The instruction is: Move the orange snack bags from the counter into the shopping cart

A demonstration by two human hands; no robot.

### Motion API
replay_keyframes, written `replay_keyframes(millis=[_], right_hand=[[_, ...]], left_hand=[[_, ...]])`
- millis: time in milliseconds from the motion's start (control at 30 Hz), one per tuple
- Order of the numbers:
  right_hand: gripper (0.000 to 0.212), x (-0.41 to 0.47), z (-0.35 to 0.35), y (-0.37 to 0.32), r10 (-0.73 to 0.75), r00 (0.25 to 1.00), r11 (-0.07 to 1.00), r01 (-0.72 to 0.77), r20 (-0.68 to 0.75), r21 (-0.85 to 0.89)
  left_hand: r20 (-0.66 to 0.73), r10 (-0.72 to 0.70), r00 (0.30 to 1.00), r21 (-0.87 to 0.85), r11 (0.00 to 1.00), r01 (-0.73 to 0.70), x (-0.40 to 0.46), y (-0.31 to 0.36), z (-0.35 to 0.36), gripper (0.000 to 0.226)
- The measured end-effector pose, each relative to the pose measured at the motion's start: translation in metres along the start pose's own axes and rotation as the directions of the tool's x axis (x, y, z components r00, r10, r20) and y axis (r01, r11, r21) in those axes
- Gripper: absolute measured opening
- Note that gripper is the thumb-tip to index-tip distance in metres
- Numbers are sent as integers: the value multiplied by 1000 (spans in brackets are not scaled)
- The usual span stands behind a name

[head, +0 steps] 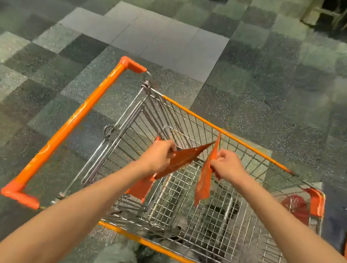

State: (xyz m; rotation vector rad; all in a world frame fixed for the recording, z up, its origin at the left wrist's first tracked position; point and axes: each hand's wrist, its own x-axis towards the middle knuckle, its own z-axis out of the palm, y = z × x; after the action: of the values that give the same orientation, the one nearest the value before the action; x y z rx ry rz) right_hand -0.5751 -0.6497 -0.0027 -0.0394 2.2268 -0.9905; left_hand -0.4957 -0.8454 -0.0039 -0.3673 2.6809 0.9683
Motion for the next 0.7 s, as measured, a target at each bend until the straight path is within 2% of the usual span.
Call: replay_keyframes(millis=[167, 233, 333, 400, 500, 567, 700], right_hand=[[8, 29, 21, 42, 85, 981, 996, -85, 176, -9], [7, 41, 33, 60, 121, 964, 993, -121, 237, -17], [6, 57, 56, 84, 178, 937, 984, -169, 300, -55], [5, 68, 68, 93, 192, 929, 981, -190, 317, -37], [10, 83, 87, 102, 198, 932, 977, -213, 304, 17], [8, 92, 97, 104, 178, 937, 978, -203, 300, 55], [3, 117, 115, 107, 130, 950, 977, -172, 283, 129]], left_hand=[[100, -148, 984, 93, 986, 139, 2, -23, 50, 15], [143, -232, 962, 160, 965, 209, 3, -35, 67, 17], [195, -324, 926, 173, 941, 293, 2, -54, 92, 18], [169, -342, 924, 155, 935, 318, 2, -67, 106, 17], [47, -393, 918, 30, 919, 392, 1, -87, 129, 15], [-25, -460, 888, -34, 888, 459, 0, -101, 144, 15], [-78, -566, 821, -76, 824, 561, 2, -126, 154, 14]])
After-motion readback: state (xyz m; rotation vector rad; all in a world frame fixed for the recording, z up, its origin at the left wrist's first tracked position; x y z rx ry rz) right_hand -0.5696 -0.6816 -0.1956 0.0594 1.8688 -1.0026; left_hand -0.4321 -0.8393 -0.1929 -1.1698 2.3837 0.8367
